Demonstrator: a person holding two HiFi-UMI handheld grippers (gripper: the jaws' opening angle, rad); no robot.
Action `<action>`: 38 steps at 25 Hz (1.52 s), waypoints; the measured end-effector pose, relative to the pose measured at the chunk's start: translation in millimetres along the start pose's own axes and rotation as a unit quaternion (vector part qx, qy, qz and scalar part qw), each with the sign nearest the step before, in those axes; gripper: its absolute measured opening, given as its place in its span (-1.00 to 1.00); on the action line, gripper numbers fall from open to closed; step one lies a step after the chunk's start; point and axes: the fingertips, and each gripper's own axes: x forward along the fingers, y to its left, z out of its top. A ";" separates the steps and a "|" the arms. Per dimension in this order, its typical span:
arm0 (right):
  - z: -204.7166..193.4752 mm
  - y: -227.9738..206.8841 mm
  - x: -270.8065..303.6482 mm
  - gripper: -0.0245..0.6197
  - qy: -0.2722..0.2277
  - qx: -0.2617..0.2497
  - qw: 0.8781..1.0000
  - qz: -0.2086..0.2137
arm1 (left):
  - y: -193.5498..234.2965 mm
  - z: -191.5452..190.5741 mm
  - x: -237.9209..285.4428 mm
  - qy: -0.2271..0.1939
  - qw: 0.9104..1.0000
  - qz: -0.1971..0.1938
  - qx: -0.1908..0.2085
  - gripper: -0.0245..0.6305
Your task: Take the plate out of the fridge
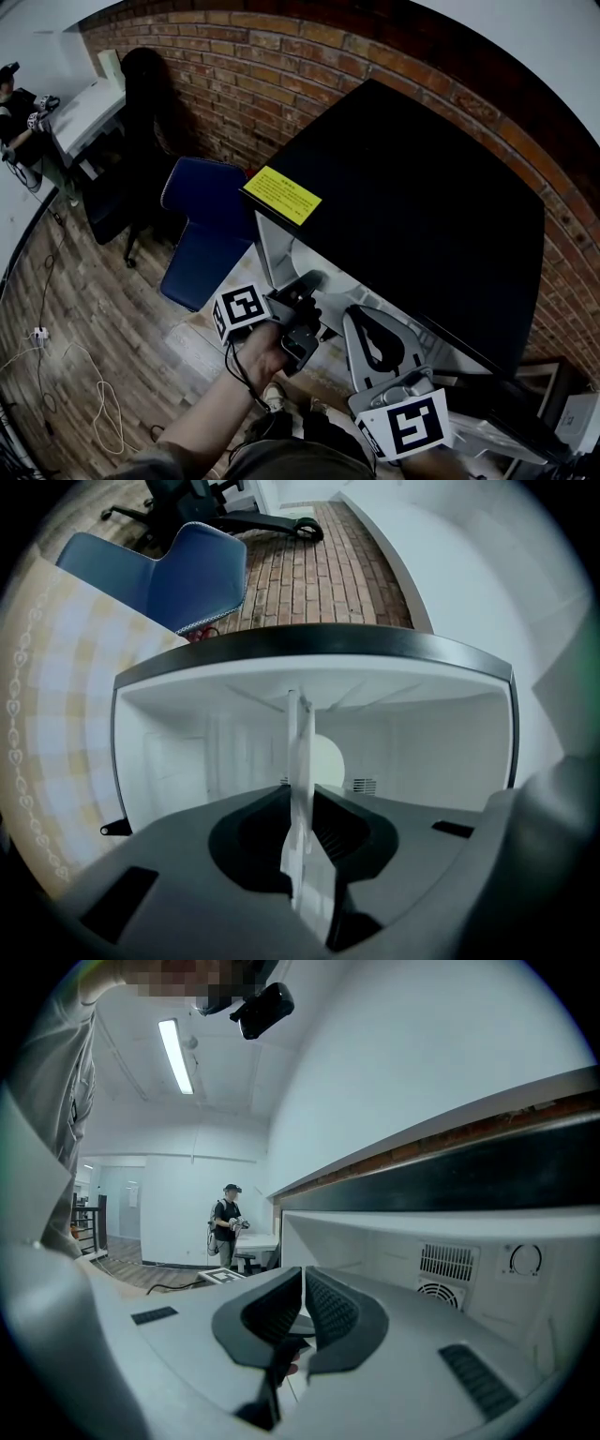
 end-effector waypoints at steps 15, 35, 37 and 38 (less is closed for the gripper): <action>3.3 0.8 -10.2 -0.83 -0.009 -0.002 1.000 -0.003 | 2.2 -9.0 -19.8 0.000 1.000 0.015 -0.009 -0.83; 38.0 36.5 -34.5 -0.83 -0.054 -0.021 0.998 0.031 | -21.6 -26.4 -94.9 -0.017 0.999 0.010 0.029 -0.85; 41.0 42.6 -34.5 -0.83 -0.059 -0.020 0.997 0.041 | -24.7 -28.0 -102.9 -0.021 0.999 0.009 0.034 -0.85; 42.6 46.1 -34.3 -0.83 -0.062 -0.020 0.997 0.046 | -25.6 -28.3 -107.8 -0.024 0.999 0.008 0.035 -0.85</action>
